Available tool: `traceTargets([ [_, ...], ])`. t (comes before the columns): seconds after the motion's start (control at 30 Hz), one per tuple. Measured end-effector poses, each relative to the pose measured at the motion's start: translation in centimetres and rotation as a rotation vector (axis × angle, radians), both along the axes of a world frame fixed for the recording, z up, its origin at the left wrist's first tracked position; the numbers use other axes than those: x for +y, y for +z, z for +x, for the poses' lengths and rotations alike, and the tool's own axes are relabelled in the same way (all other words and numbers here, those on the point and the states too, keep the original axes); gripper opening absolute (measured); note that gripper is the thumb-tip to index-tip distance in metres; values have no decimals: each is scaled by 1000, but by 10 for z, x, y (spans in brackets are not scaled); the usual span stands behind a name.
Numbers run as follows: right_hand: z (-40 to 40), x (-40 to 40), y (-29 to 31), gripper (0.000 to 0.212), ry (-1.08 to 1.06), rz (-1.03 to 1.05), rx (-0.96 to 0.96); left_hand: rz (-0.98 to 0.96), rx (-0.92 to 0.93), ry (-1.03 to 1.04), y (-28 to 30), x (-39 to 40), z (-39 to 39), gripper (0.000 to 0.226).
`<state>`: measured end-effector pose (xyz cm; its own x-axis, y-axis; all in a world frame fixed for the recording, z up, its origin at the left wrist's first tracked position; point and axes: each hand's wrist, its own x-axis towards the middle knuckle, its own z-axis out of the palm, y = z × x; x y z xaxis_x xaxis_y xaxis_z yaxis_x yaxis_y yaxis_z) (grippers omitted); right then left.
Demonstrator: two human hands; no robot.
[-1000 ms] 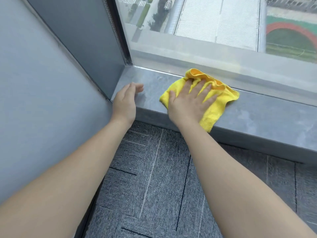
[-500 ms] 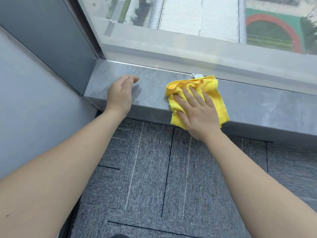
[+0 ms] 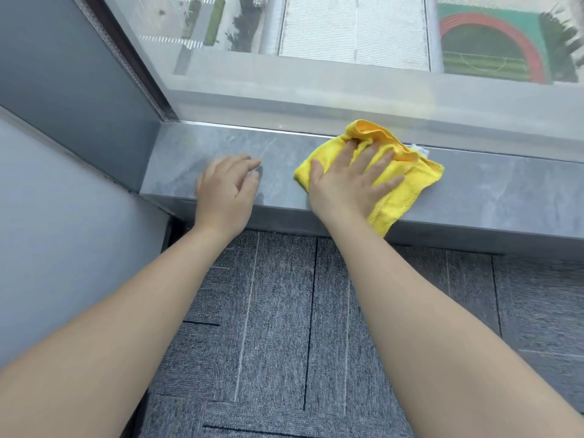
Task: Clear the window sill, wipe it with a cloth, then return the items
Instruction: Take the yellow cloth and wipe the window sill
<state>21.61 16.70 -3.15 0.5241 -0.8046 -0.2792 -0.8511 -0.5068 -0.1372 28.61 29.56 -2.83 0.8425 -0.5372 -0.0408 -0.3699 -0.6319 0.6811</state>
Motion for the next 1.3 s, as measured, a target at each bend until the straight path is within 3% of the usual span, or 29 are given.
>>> traceTargets([
  [0.1,-4,13,-3,59,303,-65,-68,20,-32,-5,-1,-4,-1,47],
  [0.23,-27,7,-4,52,660,-63,-152,-53,0,-24,4,-11,-3,64],
  [0.37,-59,-17,-7,47,852,-149,-141,-119,92,68,12,-14,-6,51],
  [0.43,-81,-33,-5,51,801,-167,-65,-137,133,67,15,-14,-10,51],
  [0.53,-103,-45,7,71,532,-53,44,-135,170,34,16,-18,-16,52],
  [0.63,-99,-41,14,58,313,39,140,-108,189,-29,17,-28,-24,52],
  [0.8,-71,-23,14,62,29,122,94,-111,209,-154,17,-43,-35,52],
  [1.0,-22,-25,2,72,-245,65,6,-227,223,-94,9,-60,-31,54],
  [1.1,-11,-24,-1,71,-147,21,20,-297,279,-14,7,-62,-28,55],
  [1.3,-63,-38,5,55,504,-49,-15,-296,306,31,16,-63,-34,54],
])
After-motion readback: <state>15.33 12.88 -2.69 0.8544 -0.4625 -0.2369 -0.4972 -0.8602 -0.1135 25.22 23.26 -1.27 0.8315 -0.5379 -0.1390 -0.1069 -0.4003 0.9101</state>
